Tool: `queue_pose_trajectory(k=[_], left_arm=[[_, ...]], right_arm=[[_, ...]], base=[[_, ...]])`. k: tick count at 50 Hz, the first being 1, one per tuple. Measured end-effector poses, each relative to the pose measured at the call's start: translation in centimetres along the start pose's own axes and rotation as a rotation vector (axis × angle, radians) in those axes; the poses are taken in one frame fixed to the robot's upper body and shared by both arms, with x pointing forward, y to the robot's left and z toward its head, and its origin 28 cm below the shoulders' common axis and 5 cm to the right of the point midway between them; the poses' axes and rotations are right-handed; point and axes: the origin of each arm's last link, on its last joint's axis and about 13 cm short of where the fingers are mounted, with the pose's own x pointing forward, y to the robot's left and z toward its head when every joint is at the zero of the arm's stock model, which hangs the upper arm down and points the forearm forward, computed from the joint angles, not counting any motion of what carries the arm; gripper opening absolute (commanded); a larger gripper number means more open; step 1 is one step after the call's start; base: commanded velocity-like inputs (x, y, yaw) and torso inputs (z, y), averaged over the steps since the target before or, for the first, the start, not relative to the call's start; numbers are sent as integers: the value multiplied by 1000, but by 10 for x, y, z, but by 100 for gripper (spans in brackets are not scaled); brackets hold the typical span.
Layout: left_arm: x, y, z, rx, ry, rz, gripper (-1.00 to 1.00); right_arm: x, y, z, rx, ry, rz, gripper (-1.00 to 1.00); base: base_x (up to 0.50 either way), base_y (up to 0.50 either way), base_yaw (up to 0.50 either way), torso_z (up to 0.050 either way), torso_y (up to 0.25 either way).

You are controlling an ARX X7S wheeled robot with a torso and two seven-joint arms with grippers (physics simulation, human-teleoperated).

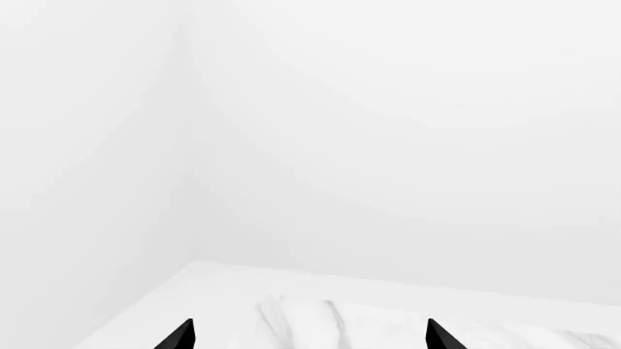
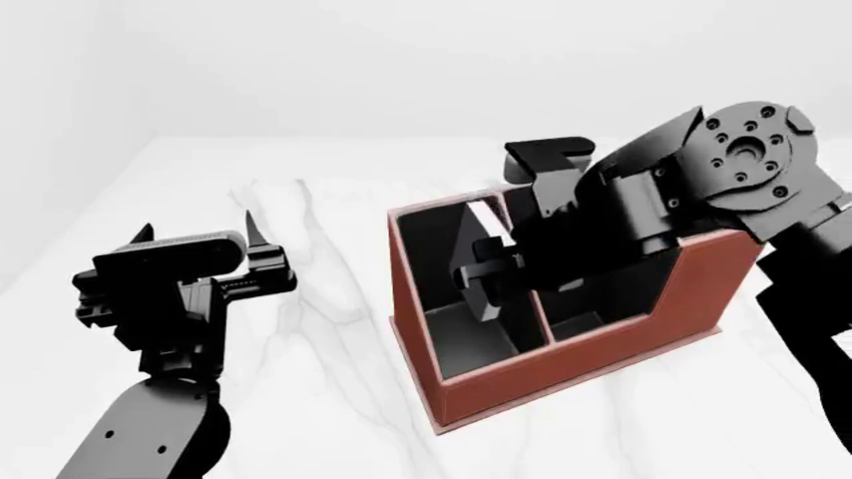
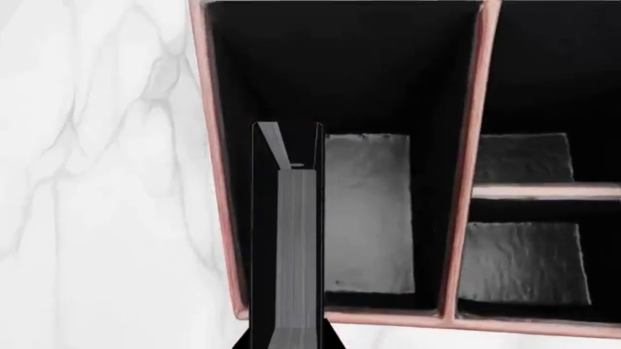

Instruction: Pick up the book and place it in the left compartment of the caddy.

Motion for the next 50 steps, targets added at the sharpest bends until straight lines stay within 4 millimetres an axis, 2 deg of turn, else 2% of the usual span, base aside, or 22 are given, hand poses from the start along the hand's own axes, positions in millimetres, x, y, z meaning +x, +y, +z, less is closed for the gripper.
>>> queue_pose_trajectory(k=[33, 50], left_arm=[[0, 0, 1, -1, -1, -1, 100], [0, 1, -1, -1, 2, 0, 100]], right_arm=[[72, -9, 12, 11, 68, 5, -100], [101, -15, 0, 4, 120, -15, -100]], base=[[0, 0, 0, 0, 1], [0, 0, 0, 1, 1]])
